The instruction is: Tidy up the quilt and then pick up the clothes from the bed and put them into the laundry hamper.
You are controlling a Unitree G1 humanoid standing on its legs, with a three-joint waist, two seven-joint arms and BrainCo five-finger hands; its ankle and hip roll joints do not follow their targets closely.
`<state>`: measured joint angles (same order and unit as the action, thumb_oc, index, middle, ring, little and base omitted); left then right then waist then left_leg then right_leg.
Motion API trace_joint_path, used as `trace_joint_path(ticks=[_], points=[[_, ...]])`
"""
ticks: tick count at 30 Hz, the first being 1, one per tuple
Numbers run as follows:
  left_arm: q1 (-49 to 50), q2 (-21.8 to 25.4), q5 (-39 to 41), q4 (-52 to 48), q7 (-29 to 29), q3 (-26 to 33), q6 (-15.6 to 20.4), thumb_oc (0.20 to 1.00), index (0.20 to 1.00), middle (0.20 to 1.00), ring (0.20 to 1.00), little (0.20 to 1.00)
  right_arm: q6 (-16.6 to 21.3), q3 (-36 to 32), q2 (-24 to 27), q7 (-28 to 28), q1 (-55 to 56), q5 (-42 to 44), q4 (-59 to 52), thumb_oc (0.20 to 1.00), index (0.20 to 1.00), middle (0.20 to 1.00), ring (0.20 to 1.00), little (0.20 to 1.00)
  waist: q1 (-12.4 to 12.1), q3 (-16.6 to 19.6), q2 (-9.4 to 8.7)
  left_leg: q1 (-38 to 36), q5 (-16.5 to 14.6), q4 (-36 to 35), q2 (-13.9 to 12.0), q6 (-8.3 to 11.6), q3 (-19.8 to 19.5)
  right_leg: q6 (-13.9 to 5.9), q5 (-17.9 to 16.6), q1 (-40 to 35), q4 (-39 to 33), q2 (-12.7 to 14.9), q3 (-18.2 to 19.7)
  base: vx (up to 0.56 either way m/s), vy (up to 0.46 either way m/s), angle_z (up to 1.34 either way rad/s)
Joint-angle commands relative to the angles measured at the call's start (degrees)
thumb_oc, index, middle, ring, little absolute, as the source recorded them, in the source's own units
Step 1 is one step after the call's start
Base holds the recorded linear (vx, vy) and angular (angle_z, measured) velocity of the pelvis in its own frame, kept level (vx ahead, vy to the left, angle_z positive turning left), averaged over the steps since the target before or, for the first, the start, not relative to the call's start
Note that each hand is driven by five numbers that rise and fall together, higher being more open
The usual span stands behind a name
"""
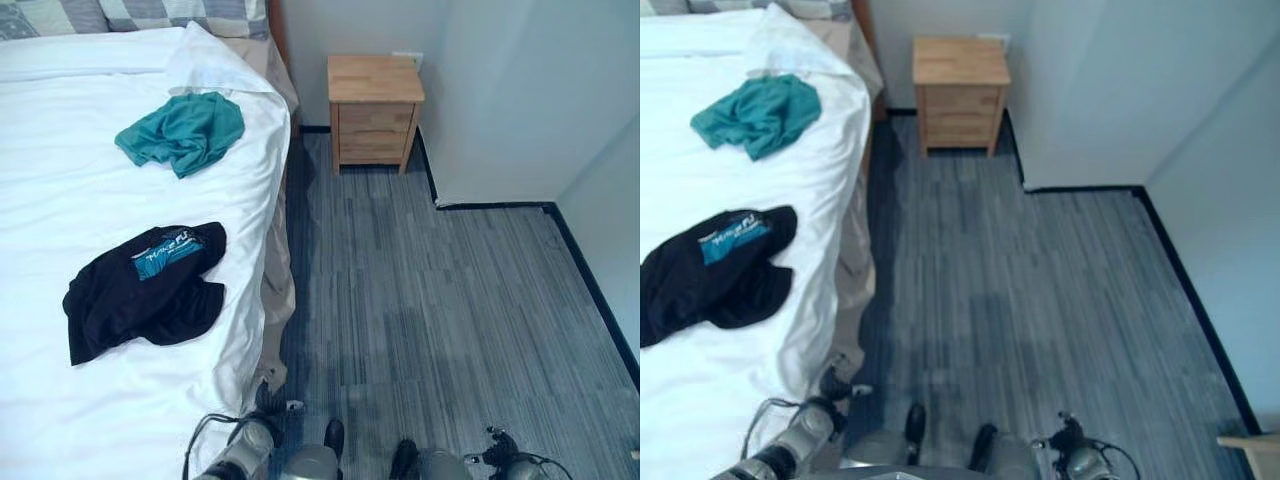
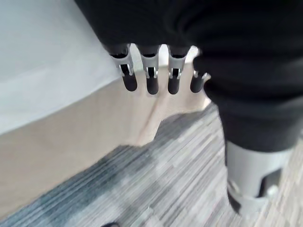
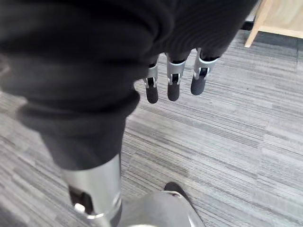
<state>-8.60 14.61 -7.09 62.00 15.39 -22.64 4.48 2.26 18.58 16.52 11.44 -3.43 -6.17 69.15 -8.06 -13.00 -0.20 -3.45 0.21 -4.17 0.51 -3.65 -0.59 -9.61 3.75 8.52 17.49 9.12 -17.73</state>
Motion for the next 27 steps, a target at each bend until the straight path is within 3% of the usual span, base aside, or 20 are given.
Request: trace_joint_path(ticks=[1, 2, 3, 5, 7, 8, 12, 13, 15, 18, 19, 20, 21, 22, 23, 25, 26, 27], points=[[-2.20, -1.42, -0.17, 1.50, 1.32, -1.82, 1.18, 1.000, 1.000, 1.000, 1.000, 1.000, 0.57, 0.31, 2.01, 0.89, -1.08, 1.99, -0.93, 1.000, 1.000, 1.000, 1.000, 1.000, 0.42, -1.29, 1.00, 2.66, -2.87, -0.74, 1.56, 3.17, -3.81, 1.49, 1.83, -4.29, -11.71, -3.91, 8.49, 0.07, -0.108, 0.50], [-2.20, -1.42, -0.17, 1.50, 1.32, -1.82, 1.18, 1.000, 1.000, 1.000, 1.000, 1.000, 0.57, 0.31, 2.01, 0.89, -1.08, 1.99, -0.93, 1.000, 1.000, 1.000, 1.000, 1.000, 0.42, -1.27, 1.00, 2.69, -2.87, -0.74, 1.56, 3.17, -3.81, 1.50, 1.81, -4.27, -11.72, -3.91, 8.49, 0.10, -0.126, 1.01], [-2.62, -1.97, -1.50, 3.58, 0.80, -3.49, 1.13, 1.000, 1.000, 1.000, 1.000, 1.000, -0.51, 0.73, 2.69, 0.71, -0.92, 1.20, 1.45, 1.000, 1.000, 1.000, 1.000, 1.000, 1.29, -0.17, 0.40, 2.78, -3.85, 0.08, 1.95, 3.16, -4.78, 2.28, 0.54, -6.08, -17.76, -3.38, 12.63, 0.10, -0.126, 0.88], [-1.80, -3.01, -1.35, 4.04, 0.82, -2.13, 0.98, 1.000, 1.000, 1.000, 1.000, 1.000, -0.36, 0.30, 2.25, 0.99, 0.35, 0.84, 1.24, 1.000, 1.000, 1.000, 1.000, 1.000, 1.86, 0.94, -0.15, 1.96, -5.36, 0.74, 1.92, 3.19, -5.06, 1.59, -0.80, -7.75, -19.92, -2.95, 12.14, 0.18, -0.252, 0.82], [-0.51, -3.49, -1.08, 5.35, 0.12, -1.64, 0.92, 1.000, 1.000, 1.000, 1.000, 1.000, -0.56, 1.46, 2.66, 0.45, 0.83, -0.56, 1.86, 1.000, 1.000, 1.000, 1.000, 1.000, 2.08, 2.54, -0.29, 0.55, -6.09, 1.02, 1.24, 3.77, -5.19, 2.18, -1.44, -10.40, -22.49, -3.47, 12.27, 0.21, -0.227, 0.65], [4.03, 1.41, 3.74, 8.59, -3.41, 6.99, 0.12, 1.000, 1.000, 1.000, 1.000, 1.000, 0.41, -3.53, 0.17, -1.40, -0.28, 7.94, -2.47, 1.000, 1.000, 1.000, 1.000, 1.000, 8.53, -3.10, -1.41, -0.88, -7.08, -0.83, -3.76, 5.61, 5.89, 1.06, -2.92, -2.87, -17.50, 1.14, 1.84, 0.10, -0.038, 0.00], [4.11, 1.19, 3.61, 8.53, -4.13, 6.82, -0.11, 1.000, 1.000, 1.000, 1.000, 1.000, 0.29, -3.86, 0.17, -1.51, -0.35, 8.11, -2.24, 1.000, 1.000, 1.000, 1.000, 1.000, 8.80, -2.67, -1.08, -1.20, -7.36, -0.83, -3.95, 5.84, 6.28, 0.91, -2.82, -3.10, -16.54, 1.64, 0.03, 0.17, -0.017, 0.16], [4.24, 1.37, 3.16, 8.07, -4.46, 6.68, -0.04, 1.000, 1.000, 1.000, 1.000, 1.000, 0.33, -3.84, -0.20, -1.75, -0.19, 7.99, -1.54, 1.000, 1.000, 1.000, 1.000, 1.000, 8.85, -2.12, -0.74, -1.76, -8.05, -0.83, -4.22, 6.04, 6.61, 0.98, -2.05, -3.48, -15.70, 1.78, -2.22, 0.24, -0.065, -0.26], [4.09, 1.70, 1.63, 8.17, -3.80, 5.88, -0.30, 1.000, 1.000, 1.000, 1.000, 1.000, 0.55, -3.26, -0.33, -1.80, -0.51, 7.62, -1.46, 1.000, 1.000, 1.000, 1.000, 1.000, 9.10, -1.70, -0.42, -2.78, -8.77, -0.79, -4.67, 6.31, 6.48, 1.56, -0.72, -3.39, -14.38, 1.24, -2.25, 0.32, -0.074, -0.39], [4.13, 1.81, -0.69, 9.17, -3.41, 4.85, -0.93, 1.000, 1.000, 1.000, 1.000, 1.000, 0.46, -2.05, -0.17, -1.96, -1.22, 6.59, -1.33, 1.000, 1.000, 1.000, 1.000, 1.000, 8.86, -1.42, 0.02, -3.13, -11.09, 3.07, -5.27, 6.56, 6.04, 2.79, 1.30, -3.73, -13.51, 0.70, -2.29, 0.23, -0.072, -0.12], [4.16, 1.69, -1.13, 9.70, -3.43, 4.73, -1.24, 1.000, 1.000, 1.000, 1.000, 1.000, 0.55, -1.56, 0.06, -2.01, -1.55, 6.19, -1.30, 1.000, 1.000, 1.000, 1.000, 1.000, 8.67, -1.48, 0.01, -2.16, -11.56, 7.84, -5.47, 7.23, 6.10, 3.63, 2.33, -4.63, -13.71, 0.15, -2.42, 0.25, -0.162, -0.05], [3.78, 1.48, -1.59, 10.04, -3.42, 4.64, -1.69, 1.000, 1.000, 1.000, 1.000, 1.000, 0.59, -0.85, 0.70, -2.06, -2.78, 5.45, -1.38, 1.000, 1.000, 1.000, 1.000, 1.000, 7.14, -2.65, -0.38, 1.94, -7.92, 21.58, -5.91, 9.30, 6.18, 5.55, 3.78, -7.73, -14.61, -1.27, -2.44, 0.25, -0.162, -0.02], [3.75, 1.50, -1.59, 10.04, -3.42, 4.65, -1.70, 1.000, 1.000, 1.000, 1.000, 1.000, 0.59, -0.86, 0.68, -2.06, -2.81, 5.45, -1.37, 1.000, 1.000, 1.000, 1.000, 1.000, 7.25, -2.49, -0.48, 2.24, -7.79, 21.61, -5.79, 9.26, 6.08, 5.55, 3.66, -7.56, -14.69, -1.16, -2.54, 0.28, -0.232, 0.02], [3.25, 1.34, -1.60, 9.59, -2.75, 4.09, -1.70, 1.000, 1.000, 1.000, 1.000, 1.000, 1.08, -0.23, 1.28, -1.85, -3.99, 5.78, -2.61, 1.000, 1.000, 1.000, 1.000, 1.000, 5.50, -4.51, -0.76, 6.81, -2.97, 32.04, -6.37, 10.58, 4.13, 7.02, 4.48, -9.74, -15.04, -1.86, -2.48, 0.22, -0.246, 0.04], [2.27, 1.70, -2.27, 9.30, -2.24, 3.39, -2.16, 1.000, 1.000, 1.000, 1.000, 1.000, 0.96, -0.04, 1.87, -1.37, -4.99, 6.18, -3.56, 1.000, 1.000, 1.000, 1.000, 1.000, 4.05, -6.33, -2.48, 14.05, -4.33, 40.39, -6.75, 9.89, 5.39, 7.53, 5.40, -11.55, -15.88, -1.55, -2.75, 0.36, -0.267, -0.08], [1.96, 1.93, -1.18, 8.18, -1.64, 3.70, -1.76, 1.000, 1.000, 1.000, 1.000, 1.000, 0.78, 1.13, 2.33, -1.21, -5.86, 5.82, -3.85, 1.000, 1.000, 1.000, 1.000, 1.000, 2.01, -6.48, -2.72, 20.45, -7.71, 36.70, -2.75, 8.64, 6.39, 7.27, 6.90, -14.58, -17.76, -2.72, -1.86, 0.44, -0.065, -0.18], [2.04, 1.77, -0.75, 7.69, -1.51, 3.76, -1.60, 1.000, 1.000, 1.000, 1.000, 1.000, 0.81, 1.53, 2.31, -1.02, -6.03, 5.72, -3.80, 1.000, 1.000, 1.000, 1.000, 1.000, 1.17, -5.90, -2.56, 22.03, -7.63, 31.17, -2.05, 7.94, 7.63, 6.98, 7.80, -15.97, -18.75, -3.52, -1.40, 0.35, 0.033, -0.23], [2.05, 1.77, -0.75, 7.68, -1.51, 3.76, -1.61, 1.000, 1.000, 1.000, 1.000, 1.000, 0.81, 1.53, 2.31, -1.02, -6.03, 5.72, -3.79, 1.000, 1.000, 1.000, 1.000, 1.000, 1.19, -5.79, -2.72, 21.98, -7.33, 30.73, -1.86, 7.90, 7.71, 6.95, 7.74, -15.83, -18.76, -3.35, -1.41, 0.71, 0.119, -0.25]])
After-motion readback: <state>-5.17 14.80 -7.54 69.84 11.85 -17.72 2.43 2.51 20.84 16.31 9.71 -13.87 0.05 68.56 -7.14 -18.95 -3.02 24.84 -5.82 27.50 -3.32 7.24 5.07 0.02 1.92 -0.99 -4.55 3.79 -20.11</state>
